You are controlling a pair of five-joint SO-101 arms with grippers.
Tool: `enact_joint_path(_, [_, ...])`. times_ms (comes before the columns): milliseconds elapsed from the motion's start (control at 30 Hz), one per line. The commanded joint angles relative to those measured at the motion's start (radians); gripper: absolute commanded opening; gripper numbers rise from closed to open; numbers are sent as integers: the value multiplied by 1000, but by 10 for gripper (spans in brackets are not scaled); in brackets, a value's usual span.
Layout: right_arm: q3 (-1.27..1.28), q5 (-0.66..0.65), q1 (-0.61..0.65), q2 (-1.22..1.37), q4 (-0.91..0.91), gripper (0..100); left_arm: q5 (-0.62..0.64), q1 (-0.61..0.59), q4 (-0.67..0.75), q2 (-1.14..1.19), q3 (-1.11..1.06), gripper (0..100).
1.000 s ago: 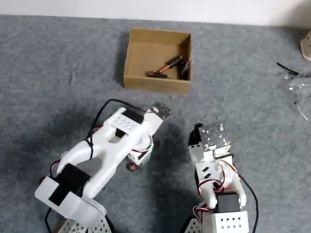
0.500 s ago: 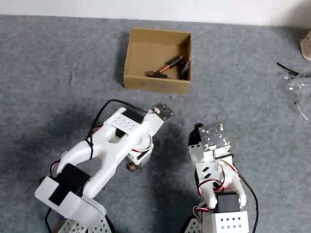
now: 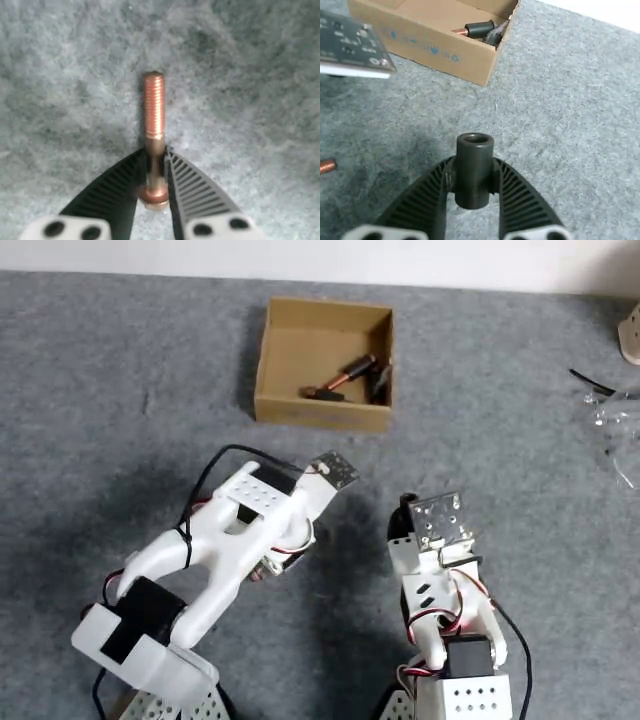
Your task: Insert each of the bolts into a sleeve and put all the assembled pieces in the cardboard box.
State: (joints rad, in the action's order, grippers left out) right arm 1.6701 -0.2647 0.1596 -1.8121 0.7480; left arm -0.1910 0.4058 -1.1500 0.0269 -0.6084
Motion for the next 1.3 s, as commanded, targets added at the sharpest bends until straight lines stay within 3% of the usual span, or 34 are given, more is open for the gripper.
enact_joint_path(0, [93,-8,-13,-10,-36,5,-9,-13,2,-15,2,6])
enact_joint_path(233, [93,-8,-15,-10,-36,5,-71,-13,-3,-70,27,6])
enact_joint_path(367, [96,-8,-15,-10,-36,5,-149,-13,-115,-168,67,6])
enact_joint_path(567, [93,-8,-15,-10,-36,5,-669,-53,-413,-275,113,6])
enact_joint_path(767, [93,-8,-15,-10,-36,5,-1125,-288,-431,-308,114,6])
enact_joint_path(867, [93,-8,-15,-10,-36,5,-1293,-392,-431,-308,114,6])
enact_joint_path(933, [93,-8,-15,-10,-36,5,-1349,-452,-385,-306,117,6])
enact_joint_path(1067, [93,-8,-15,-10,-36,5,-1332,-524,-252,-275,134,6])
enact_joint_path(1267, [93,-9,-15,-10,-36,5,-1235,-567,-282,-54,410,6])
